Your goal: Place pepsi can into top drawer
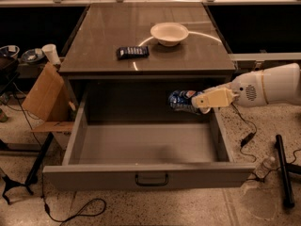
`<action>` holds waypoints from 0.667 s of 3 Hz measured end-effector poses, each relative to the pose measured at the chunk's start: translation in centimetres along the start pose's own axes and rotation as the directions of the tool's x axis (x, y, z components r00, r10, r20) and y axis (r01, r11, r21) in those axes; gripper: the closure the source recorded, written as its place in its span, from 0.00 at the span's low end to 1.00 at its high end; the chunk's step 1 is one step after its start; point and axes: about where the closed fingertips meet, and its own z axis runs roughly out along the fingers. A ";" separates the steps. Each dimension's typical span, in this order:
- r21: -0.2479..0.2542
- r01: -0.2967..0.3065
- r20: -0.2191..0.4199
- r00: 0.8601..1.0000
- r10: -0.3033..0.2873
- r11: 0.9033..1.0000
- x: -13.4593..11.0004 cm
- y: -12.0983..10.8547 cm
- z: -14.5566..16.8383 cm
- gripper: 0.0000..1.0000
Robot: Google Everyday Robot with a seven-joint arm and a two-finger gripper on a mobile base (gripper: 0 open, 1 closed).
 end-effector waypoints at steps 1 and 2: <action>-0.070 0.004 -0.055 0.998 -0.007 0.998 0.1 -0.2 2.7 1.00; -0.095 -0.052 -0.089 0.995 0.044 0.994 1.3 -3.3 5.2 1.00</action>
Offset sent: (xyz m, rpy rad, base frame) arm 0.0493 0.0125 -0.0639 0.0182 0.1412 0.0910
